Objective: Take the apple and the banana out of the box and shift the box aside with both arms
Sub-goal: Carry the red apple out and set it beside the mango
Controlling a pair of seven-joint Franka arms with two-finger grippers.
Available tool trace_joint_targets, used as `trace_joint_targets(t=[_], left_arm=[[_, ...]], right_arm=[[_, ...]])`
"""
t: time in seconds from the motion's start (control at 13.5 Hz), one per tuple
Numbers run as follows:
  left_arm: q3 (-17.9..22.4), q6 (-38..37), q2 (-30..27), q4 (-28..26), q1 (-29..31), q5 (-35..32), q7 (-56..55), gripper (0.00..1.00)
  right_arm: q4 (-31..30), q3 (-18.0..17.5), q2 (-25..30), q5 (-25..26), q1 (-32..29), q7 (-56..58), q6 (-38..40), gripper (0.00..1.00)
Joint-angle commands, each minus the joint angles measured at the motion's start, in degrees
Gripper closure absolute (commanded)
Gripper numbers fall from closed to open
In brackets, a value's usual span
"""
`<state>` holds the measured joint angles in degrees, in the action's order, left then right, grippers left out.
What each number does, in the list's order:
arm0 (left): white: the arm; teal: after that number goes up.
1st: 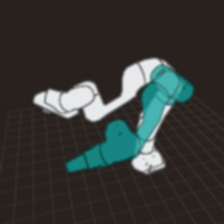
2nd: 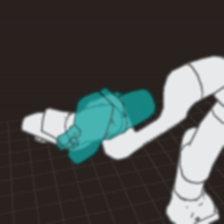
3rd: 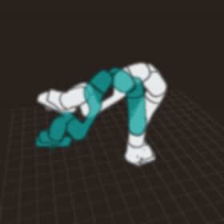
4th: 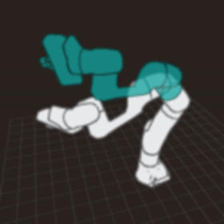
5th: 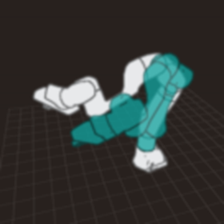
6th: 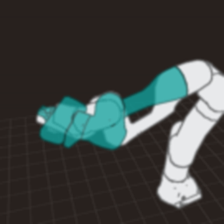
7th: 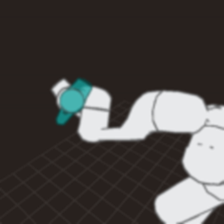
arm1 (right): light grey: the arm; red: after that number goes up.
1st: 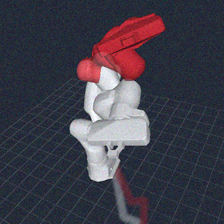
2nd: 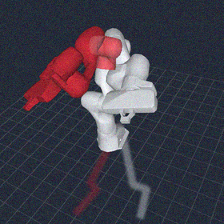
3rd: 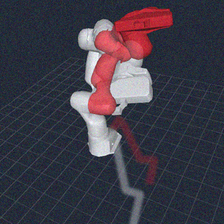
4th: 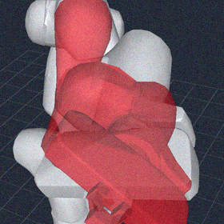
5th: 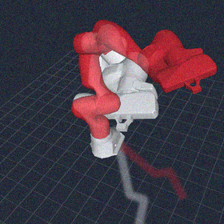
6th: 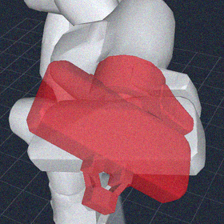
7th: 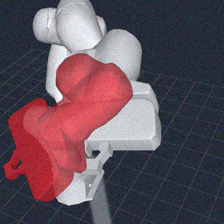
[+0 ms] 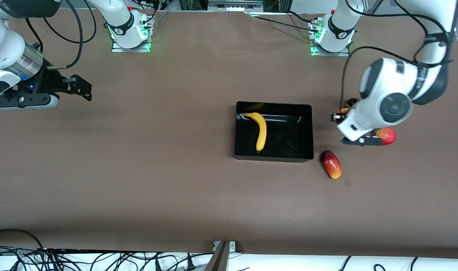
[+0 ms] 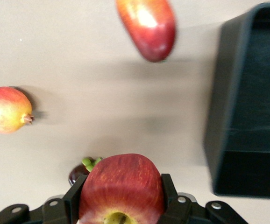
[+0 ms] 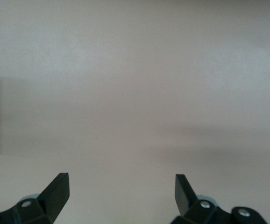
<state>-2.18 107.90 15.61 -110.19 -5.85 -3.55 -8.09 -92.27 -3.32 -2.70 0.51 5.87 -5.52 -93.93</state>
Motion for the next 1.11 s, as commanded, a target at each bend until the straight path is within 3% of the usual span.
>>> trace_joint_targets(t=[0.0,0.15,0.3,0.37,0.44,0.52,0.74,0.96,1.04], left_arm=[[-1.0,15.6,-2.8,-14.3,0.1,-0.8,1.1,1.00],[-0.9,27.6,-2.2,-21.4,0.1,-1.0,1.1,1.00],[-0.9,31.7,-0.8,-22.9,0.1,-3.0,1.1,0.99],[-1.0,32.6,0.2,-22.8,0.1,-3.0,1.0,0.86],[-0.9,33.2,0.5,-22.6,0.1,-3.0,1.0,0.35],[-1.0,33.0,0.5,-22.6,0.1,-3.0,1.0,0.00],[-1.2,26.4,-2.6,-19.6,-0.7,-3.0,0.3,0.00],[-4.0,7.1,-3.0,-5.1,-1.1,-1.9,-1.5,0.00],[-5.1,4.4,-1.8,-0.5,-1.6,-0.5,-2.7,0.00]], right_arm=[[1.0,-0.1,-0.5,0.9,0.0,0.2,0.1,0.00],[1.0,-0.1,-0.5,0.9,0.0,0.2,0.1,0.00],[1.0,-0.1,-0.5,0.9,0.0,0.2,0.1,0.00],[1.0,-0.1,-0.5,0.9,0.0,0.2,0.1,0.00],[1.0,-0.1,-0.5,0.9,0.0,0.2,0.1,0.00],[1.0,0.0,-0.5,0.9,-0.1,0.2,0.1,0.00],[1.0,-0.1,-0.5,0.9,-0.1,0.2,0.1,0.00],[1.0,-0.1,-0.5,0.9,-0.1,0.2,0.1,0.00],[1.0,0.0,-0.5,0.9,-0.1,0.2,0.1,0.00]])
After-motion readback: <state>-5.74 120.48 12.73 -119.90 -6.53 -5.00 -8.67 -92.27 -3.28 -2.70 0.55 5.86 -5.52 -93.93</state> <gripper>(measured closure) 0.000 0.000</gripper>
